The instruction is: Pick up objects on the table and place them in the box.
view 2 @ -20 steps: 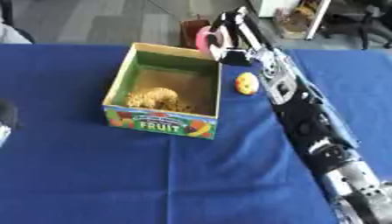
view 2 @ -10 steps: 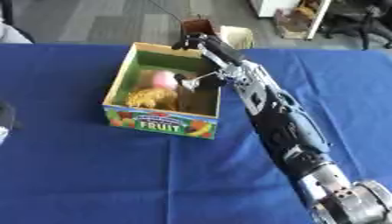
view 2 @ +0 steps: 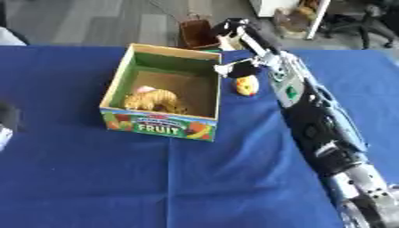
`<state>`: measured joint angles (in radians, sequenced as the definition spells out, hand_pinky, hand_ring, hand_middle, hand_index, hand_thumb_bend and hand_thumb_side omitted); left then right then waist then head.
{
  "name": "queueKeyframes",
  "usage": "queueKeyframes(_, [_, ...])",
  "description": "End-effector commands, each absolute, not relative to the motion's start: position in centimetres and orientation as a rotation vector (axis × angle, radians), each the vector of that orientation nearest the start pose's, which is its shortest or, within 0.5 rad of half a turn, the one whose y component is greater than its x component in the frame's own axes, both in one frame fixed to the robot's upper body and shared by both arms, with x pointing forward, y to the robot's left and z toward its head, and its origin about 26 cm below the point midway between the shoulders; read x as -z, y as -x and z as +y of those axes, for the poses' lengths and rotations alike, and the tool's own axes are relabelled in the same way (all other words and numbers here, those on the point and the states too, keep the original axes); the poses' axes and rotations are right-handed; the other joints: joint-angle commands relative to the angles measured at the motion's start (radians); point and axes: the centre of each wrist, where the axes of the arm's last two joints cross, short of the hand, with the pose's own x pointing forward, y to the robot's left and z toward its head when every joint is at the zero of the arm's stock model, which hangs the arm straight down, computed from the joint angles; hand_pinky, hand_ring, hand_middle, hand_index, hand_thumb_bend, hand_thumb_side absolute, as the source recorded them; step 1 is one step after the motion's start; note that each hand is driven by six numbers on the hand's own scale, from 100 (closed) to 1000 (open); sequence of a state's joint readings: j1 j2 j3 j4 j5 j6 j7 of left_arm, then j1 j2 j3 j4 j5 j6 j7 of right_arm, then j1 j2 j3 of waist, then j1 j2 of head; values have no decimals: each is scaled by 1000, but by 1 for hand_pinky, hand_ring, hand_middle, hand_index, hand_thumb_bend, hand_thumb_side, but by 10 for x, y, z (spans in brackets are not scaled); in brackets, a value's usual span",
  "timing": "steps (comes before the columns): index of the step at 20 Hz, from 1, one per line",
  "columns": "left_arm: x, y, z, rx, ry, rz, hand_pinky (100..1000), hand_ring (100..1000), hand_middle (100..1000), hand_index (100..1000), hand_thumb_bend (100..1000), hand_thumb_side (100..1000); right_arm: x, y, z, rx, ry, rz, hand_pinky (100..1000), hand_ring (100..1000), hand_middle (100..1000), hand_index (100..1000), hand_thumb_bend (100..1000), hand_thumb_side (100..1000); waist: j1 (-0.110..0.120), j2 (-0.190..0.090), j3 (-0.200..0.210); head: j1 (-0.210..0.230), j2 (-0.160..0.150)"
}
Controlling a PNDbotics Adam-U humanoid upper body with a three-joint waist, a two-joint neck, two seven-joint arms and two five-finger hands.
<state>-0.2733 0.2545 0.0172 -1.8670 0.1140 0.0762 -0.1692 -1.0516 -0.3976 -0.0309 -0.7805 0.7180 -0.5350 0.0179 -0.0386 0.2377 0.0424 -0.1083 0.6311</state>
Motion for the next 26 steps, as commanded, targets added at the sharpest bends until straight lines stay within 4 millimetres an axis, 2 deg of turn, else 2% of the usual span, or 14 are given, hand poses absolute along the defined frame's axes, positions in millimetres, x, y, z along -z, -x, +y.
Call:
queueKeyframes(1, [-168,-314,267,388,55,-2054,545,482,523,591,236,142,-233,-493,-327,-960,882,-2062,732,738,678,793,357,206,3,-18,-4,7,-12])
queueKeyframes(6, [-168,-314,268,386,47,-2056,545,482,523,591,236,141,-213,-487,-362,-837,961,-1938,728,731,665,788,342,215,6,-18,-9,16,-16])
queueKeyframes(10, [-168,-314,268,387,48,-2058,545,481,523,591,236,140,-190,-486,-370,-867,972,-1852,731,737,668,797,341,248,9,-17,-9,18,-18])
queueKeyframes(15, [-169,-314,267,388,53,-2062,545,480,523,591,236,139,-170,-487,-363,-980,924,-1767,742,752,718,821,349,310,15,-13,-3,15,-19])
queueKeyframes(26, [-171,-314,265,393,62,-2070,545,480,523,591,237,138,-157,-493,-336,-1073,874,-1746,744,759,752,831,361,335,20,-8,9,6,-24])
